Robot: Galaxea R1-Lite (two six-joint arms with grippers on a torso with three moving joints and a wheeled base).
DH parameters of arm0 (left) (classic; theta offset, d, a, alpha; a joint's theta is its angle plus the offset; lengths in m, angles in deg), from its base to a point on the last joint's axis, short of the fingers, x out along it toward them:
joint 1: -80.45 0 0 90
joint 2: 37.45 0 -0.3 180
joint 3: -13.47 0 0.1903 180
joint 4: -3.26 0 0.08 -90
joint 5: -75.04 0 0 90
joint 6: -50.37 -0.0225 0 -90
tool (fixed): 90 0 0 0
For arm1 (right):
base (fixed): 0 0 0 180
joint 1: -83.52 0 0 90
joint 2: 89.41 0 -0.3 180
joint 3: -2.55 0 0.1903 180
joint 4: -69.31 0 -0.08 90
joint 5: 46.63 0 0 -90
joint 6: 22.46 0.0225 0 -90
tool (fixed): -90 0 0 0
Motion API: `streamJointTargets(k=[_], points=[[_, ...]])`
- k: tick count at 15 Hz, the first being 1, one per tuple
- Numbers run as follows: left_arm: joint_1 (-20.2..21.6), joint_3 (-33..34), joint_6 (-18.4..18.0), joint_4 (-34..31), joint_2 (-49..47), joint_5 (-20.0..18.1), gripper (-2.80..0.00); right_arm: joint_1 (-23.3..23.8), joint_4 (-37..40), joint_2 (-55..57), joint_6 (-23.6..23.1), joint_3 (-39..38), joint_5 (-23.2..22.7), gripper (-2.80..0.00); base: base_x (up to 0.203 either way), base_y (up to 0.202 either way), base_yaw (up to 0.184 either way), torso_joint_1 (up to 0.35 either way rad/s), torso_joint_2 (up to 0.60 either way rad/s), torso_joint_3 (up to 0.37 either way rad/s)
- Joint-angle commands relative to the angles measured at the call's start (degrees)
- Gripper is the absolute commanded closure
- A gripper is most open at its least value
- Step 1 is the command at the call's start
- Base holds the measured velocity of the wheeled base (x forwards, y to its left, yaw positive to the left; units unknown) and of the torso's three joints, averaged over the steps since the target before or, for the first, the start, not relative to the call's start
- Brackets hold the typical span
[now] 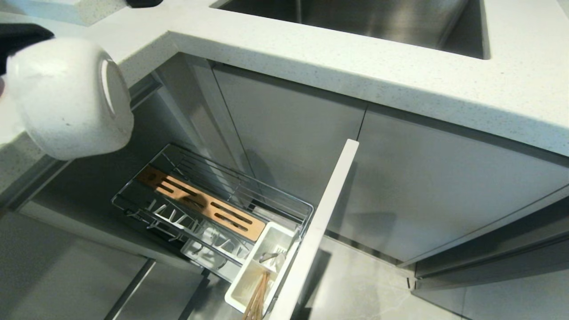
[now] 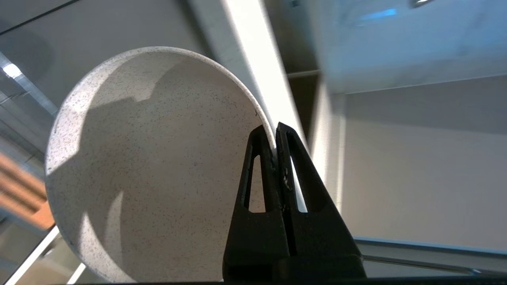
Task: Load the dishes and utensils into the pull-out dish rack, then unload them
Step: Pick up the bowl and place it in the cupboard
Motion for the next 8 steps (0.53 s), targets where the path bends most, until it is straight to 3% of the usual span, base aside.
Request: streamJointTargets(k=[1,4,5,8], points=[[-0.05,3.06,0.49,0.01,0.18,1.06,0.00,0.00,0.00,0.02,0.00,-0.09,0.00,0.00,0.000,0.000,0.000,0.000,0.00,0.000],[-0.11,5.90,0.20,1.90,-1.58,7.94,0.00,0.00,0.00,0.02,0.00,-0.09,0.00,0.00,0.000,0.000,0.000,0.000,0.00,0.000],[-0.68,8.01,0.14,5.94,-2.74,11.04,0.00,0.00,-0.03,0.02,0.00,-0.09,0.00,0.00,0.000,0.000,0.000,0.000,0.00,0.000],[-7.73,11.15,0.46,13.03,-7.00,20.11,0.00,-0.05,-0.05,0.02,0.00,-0.09,0.00,0.00,0.000,0.000,0.000,0.000,0.00,0.000]])
